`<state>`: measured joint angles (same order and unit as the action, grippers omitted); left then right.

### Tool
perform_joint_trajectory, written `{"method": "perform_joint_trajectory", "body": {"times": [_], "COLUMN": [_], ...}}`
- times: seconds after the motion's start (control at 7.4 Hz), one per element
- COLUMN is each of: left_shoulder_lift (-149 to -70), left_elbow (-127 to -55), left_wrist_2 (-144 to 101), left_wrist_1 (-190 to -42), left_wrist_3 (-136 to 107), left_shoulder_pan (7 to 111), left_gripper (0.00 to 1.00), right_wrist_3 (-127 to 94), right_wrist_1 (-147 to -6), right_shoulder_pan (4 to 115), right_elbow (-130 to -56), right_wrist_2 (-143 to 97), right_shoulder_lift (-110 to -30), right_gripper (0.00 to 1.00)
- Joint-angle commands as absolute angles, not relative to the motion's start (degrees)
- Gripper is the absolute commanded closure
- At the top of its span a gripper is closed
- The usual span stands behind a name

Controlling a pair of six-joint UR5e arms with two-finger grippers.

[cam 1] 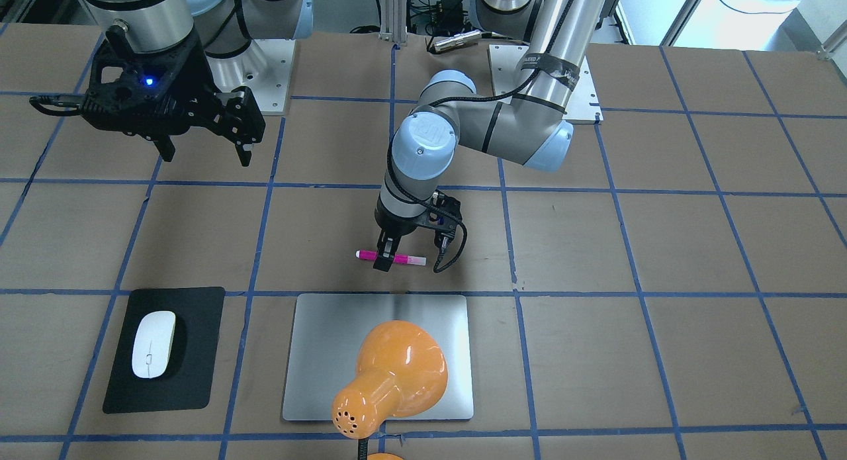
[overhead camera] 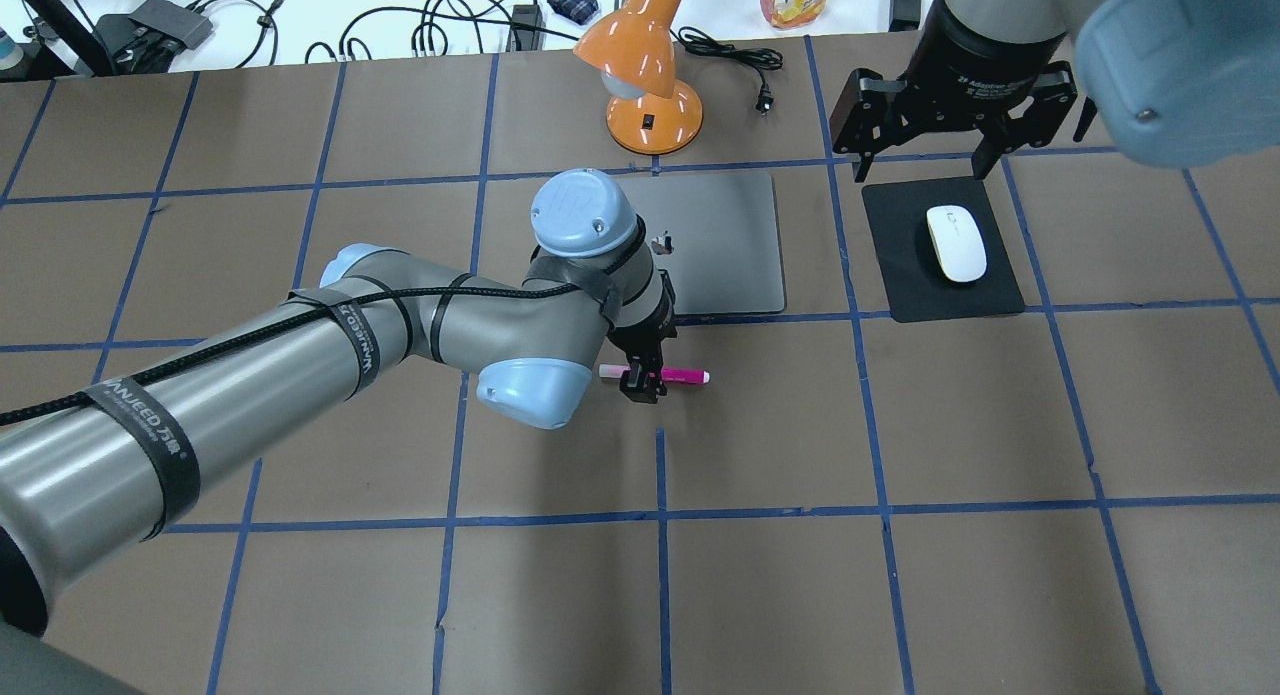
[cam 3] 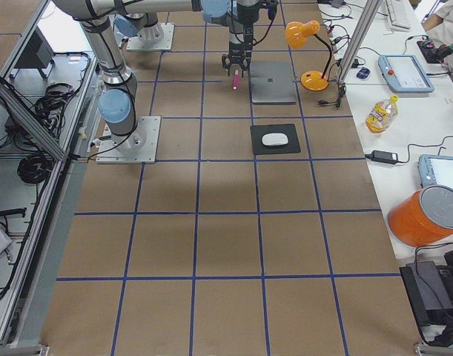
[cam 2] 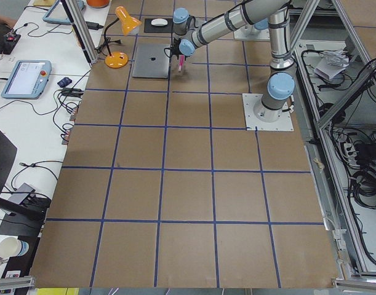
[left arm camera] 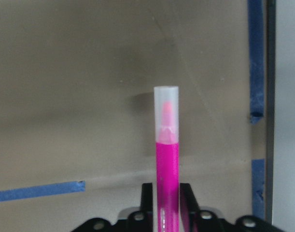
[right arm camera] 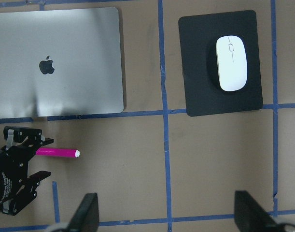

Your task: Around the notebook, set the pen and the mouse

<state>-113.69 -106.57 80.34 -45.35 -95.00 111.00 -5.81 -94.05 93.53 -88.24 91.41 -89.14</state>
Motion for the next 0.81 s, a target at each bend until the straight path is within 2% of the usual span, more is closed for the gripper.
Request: {"method": "perform_joint_trajectory", "body": {"times": [0.0, 0.68], "left_shoulder_lift": [-111.19, -104.16], "left_elbow": [-105.91, -105.73], "left_wrist_2": [80.60, 80.16], "left_wrist_1": [-46.22, -50.70], "left_wrist_3": [-78.10, -39.22], "left_shoulder_pan": [106.29, 92.22], "left_gripper": [0.00, 0.00], "right_wrist_3": [-5.80, -5.80], "right_wrist_1": [-94.04, -94.04], "right_shoulder_pan": [93.52, 93.43], "right_elbow": [-88.24, -88.33], "right_wrist_2": [91.41, 91.49], "right_shoulder_lift": [-89.12, -88.95], "right_gripper": [0.00, 0.00]}}
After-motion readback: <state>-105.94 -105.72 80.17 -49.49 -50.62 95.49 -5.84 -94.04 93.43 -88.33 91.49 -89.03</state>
